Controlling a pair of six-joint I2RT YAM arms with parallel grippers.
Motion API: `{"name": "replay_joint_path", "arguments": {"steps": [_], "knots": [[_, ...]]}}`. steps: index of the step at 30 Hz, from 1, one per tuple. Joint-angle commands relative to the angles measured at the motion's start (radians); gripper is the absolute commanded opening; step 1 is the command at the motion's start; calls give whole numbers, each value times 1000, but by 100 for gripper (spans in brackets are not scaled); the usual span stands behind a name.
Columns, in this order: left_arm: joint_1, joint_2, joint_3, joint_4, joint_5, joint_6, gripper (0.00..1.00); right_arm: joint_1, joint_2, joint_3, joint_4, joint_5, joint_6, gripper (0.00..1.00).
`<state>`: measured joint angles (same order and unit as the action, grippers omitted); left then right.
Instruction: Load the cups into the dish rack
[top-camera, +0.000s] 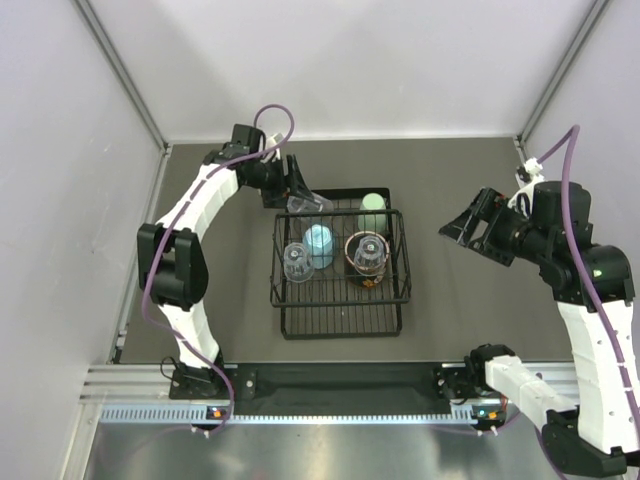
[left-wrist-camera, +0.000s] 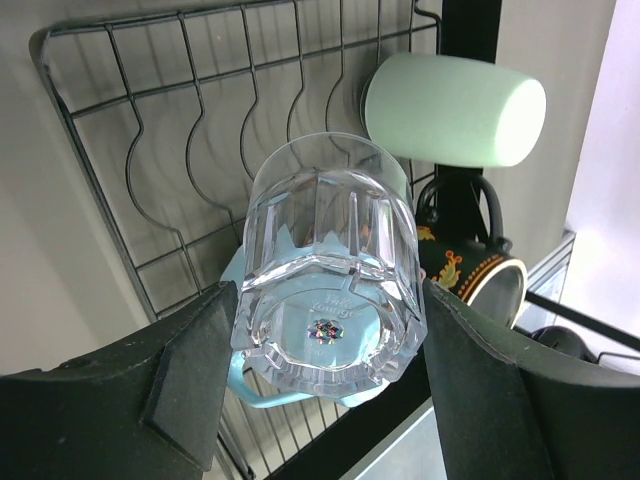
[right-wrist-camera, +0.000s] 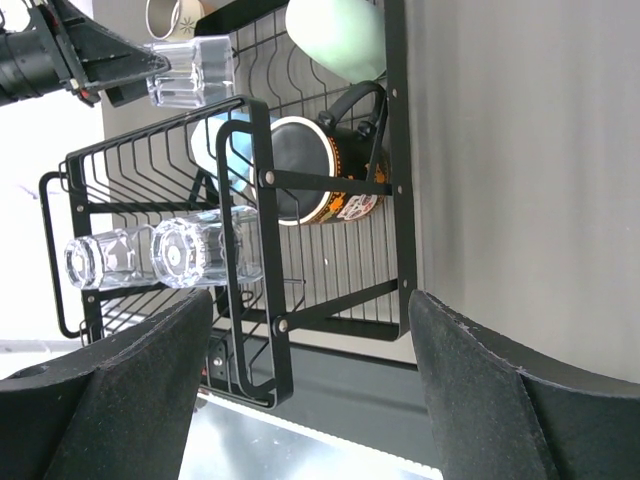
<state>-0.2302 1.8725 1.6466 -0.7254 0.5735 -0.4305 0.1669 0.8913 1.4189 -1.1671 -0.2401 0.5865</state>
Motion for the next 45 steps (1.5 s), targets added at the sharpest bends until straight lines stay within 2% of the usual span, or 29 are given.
{"name": "replay_joint_path", "arguments": {"steps": [1,12,18,27,31,38,45], "knots": [[-4,-68,-13,-37,23,47,0,-14,-5,-1,38,-18,6,79],[-9,-49,16,-43,-57,21,0,-13,15,-14,58,-44,13,79],[-18,-24,73,-123,-133,39,0,-15,18,-18,60,-41,13,79],[-32,-62,-11,-135,5,82,0,-15,18,-35,67,-41,10,79],[-34,-111,-36,-140,-43,82,0,-15,23,-38,72,-47,12,79],[-35,-92,-5,-154,-159,59,0,-17,24,-41,78,-56,10,79],[-63,-1,125,-180,-299,65,0,-17,11,-57,72,-57,7,79]]}}
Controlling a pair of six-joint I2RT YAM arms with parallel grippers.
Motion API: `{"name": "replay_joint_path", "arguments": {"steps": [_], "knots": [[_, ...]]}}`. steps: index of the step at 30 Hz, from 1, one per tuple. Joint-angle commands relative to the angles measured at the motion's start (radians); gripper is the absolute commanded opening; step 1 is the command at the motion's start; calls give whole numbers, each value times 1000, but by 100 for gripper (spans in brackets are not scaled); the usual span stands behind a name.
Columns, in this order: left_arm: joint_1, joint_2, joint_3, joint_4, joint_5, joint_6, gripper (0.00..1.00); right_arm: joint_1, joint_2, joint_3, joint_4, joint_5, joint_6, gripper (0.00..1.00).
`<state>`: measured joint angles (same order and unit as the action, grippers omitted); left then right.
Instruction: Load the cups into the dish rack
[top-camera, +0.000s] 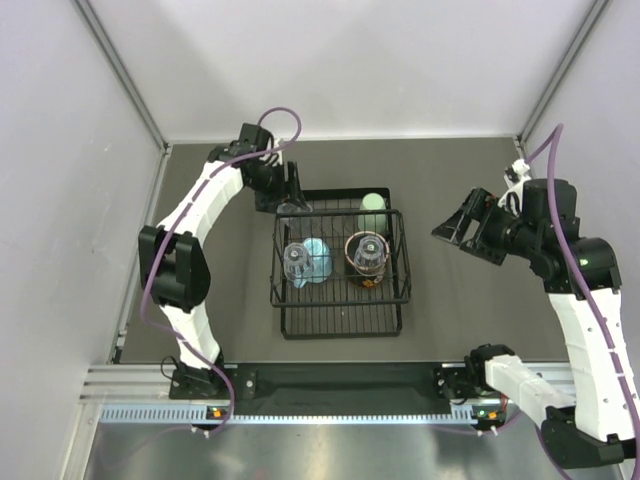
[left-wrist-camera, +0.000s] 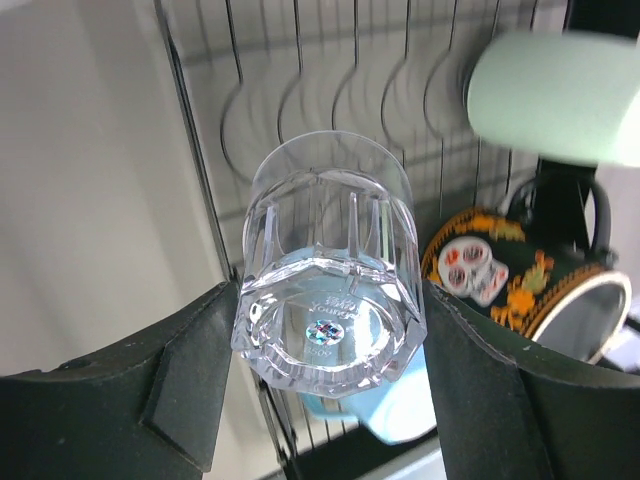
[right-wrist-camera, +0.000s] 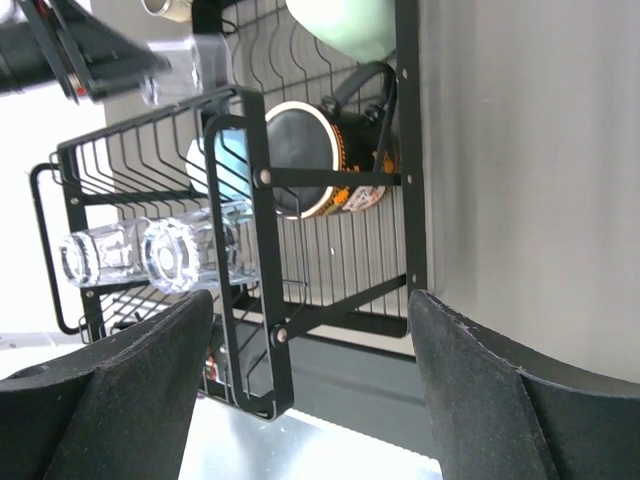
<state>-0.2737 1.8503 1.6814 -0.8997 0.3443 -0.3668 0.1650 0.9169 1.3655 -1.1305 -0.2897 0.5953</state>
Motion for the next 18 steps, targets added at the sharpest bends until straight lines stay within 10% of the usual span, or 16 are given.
{"name": "replay_joint_path", "arguments": {"steps": [1,18], "knots": [[-33,44,106,-14,-82,-3,0,-16,-18,-6,35,-8,-2,79],[-153,158,239,-202,-415,-93,0,-16,-24,-32,40,-5,1,79]]}}
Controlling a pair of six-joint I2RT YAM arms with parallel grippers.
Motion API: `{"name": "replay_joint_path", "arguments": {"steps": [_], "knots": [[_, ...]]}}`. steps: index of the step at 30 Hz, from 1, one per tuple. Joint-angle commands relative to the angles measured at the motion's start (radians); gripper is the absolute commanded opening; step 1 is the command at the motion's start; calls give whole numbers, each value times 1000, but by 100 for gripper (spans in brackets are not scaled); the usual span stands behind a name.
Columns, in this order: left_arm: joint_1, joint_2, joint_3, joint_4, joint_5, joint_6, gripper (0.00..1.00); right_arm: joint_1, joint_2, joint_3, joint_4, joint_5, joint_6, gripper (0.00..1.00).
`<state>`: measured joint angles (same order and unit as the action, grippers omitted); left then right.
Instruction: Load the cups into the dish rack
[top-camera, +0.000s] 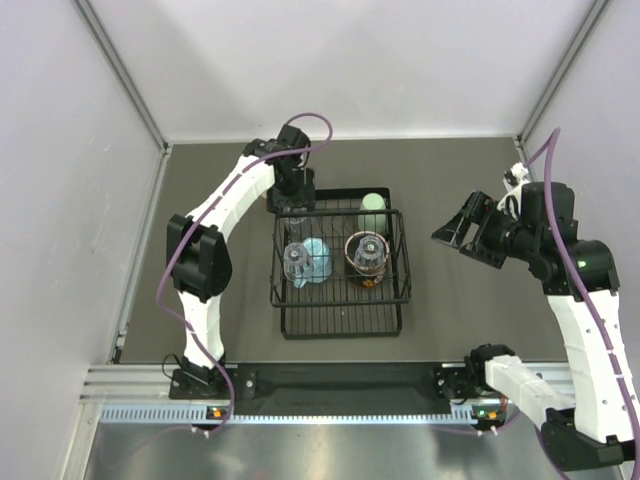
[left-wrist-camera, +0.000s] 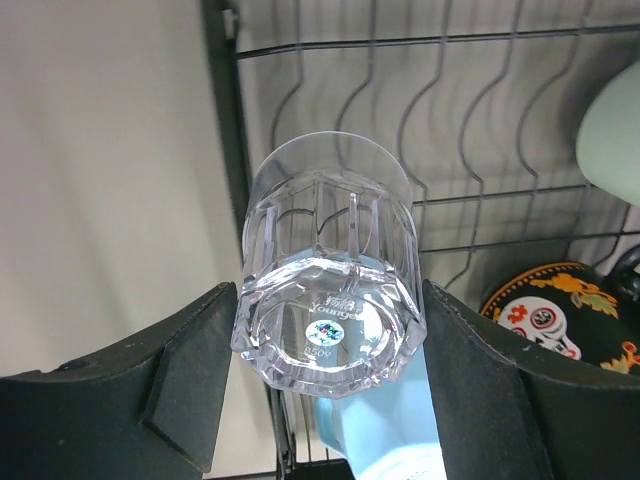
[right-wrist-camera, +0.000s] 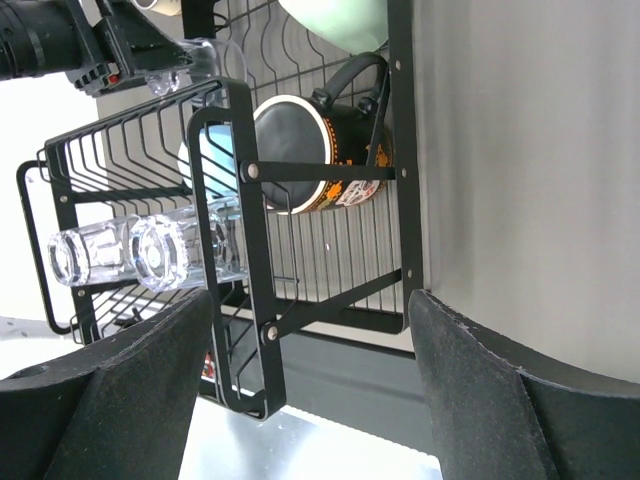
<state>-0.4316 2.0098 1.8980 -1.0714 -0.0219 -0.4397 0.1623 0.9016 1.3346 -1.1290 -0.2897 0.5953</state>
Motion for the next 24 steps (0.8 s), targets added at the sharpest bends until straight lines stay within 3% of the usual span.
{"name": "replay_joint_path", "arguments": {"steps": [1,15,21,22,24], "knots": [[5,0,18,-30,-49,-24,0,-14,-7,-2,40,-5,0,79],[-2,41,-5,4,31,-2,0,-17,-15,-21,46,-8,8,79],[-1,52,-5,-5,31,-2,19,-15,-10,-22,46,-5,6,78],[-2,50,-5,-5,31,-2,29,-15,-9,-20,46,-5,6,79],[-1,43,-5,-5,30,-1,37,-15,-6,-17,49,-6,6,79]]}}
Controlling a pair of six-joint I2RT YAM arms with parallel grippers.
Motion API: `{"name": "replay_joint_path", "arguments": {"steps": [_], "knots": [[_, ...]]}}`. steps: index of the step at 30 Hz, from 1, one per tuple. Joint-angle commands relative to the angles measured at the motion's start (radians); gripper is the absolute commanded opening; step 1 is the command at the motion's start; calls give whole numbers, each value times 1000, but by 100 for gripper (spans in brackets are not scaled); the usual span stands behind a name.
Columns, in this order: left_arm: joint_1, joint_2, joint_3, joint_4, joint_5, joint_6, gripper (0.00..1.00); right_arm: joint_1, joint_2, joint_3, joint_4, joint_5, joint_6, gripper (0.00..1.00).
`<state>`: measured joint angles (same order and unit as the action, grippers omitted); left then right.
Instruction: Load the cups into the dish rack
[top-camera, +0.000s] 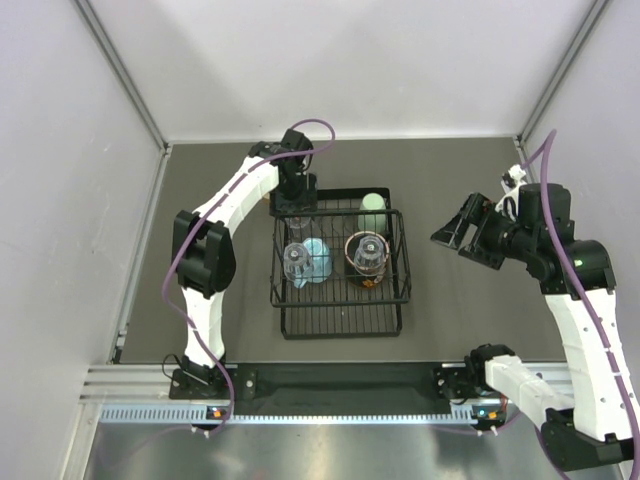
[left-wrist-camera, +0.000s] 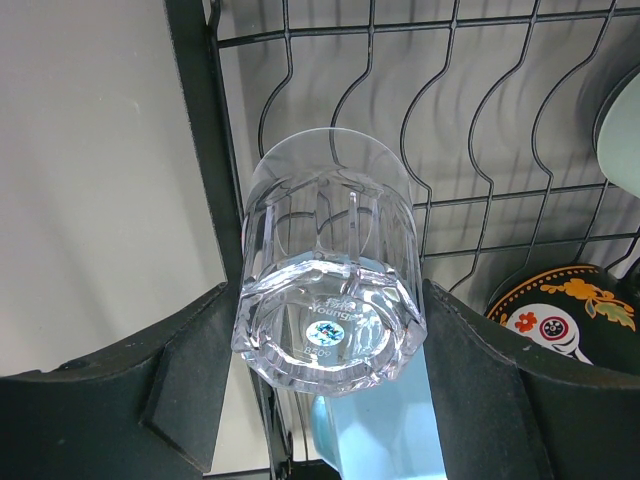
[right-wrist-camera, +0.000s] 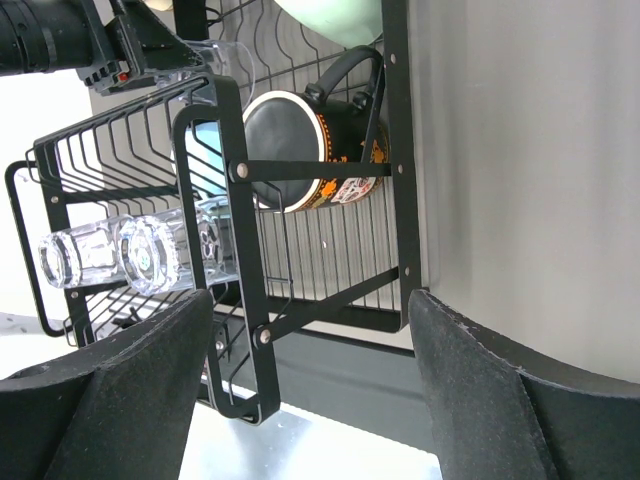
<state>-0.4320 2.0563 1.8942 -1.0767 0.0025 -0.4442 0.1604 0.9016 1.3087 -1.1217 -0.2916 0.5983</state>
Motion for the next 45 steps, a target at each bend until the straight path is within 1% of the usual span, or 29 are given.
{"name": "replay_joint_path", "arguments": {"steps": [1,3,5,11,12,13,16,18,19,27,31,35,38,39,41,42,45], "knots": [[-2,-8,-1,4,7,4,46,-13,-4,9,43,-4,3,79],[-2,-21,-3,17,7,19,50,-15,-3,9,45,-4,1,79],[-2,-28,6,21,7,27,59,-13,0,8,48,-4,0,78],[1,-38,49,15,19,33,62,-13,8,7,56,-6,-2,79],[1,-36,55,15,22,33,71,-13,8,8,54,-6,-3,79],[1,-38,66,18,28,32,74,-13,11,11,57,-6,-2,78],[7,-41,81,17,44,29,75,-13,20,15,59,-7,-6,79],[10,-44,85,21,63,29,86,-13,26,20,60,-7,-9,79],[10,-44,88,20,67,29,88,-15,28,21,62,-7,-9,79],[22,-44,95,-2,64,35,89,-16,49,34,71,-11,-11,78],[48,-94,95,37,56,22,91,-16,49,29,74,-14,-11,79],[94,-159,91,121,50,-11,90,-16,49,27,71,-17,-14,78],[139,-220,57,181,21,-45,88,-18,48,30,71,-15,-15,79],[151,-232,33,220,13,-54,86,-18,48,32,71,-18,-15,79],[188,-252,14,247,7,-76,84,-18,49,35,69,-20,-14,79],[200,-254,3,265,-46,-83,82,-19,49,38,66,-21,-14,79],[242,-245,-23,300,-101,-126,81,-18,45,41,59,-21,-12,79]]}}
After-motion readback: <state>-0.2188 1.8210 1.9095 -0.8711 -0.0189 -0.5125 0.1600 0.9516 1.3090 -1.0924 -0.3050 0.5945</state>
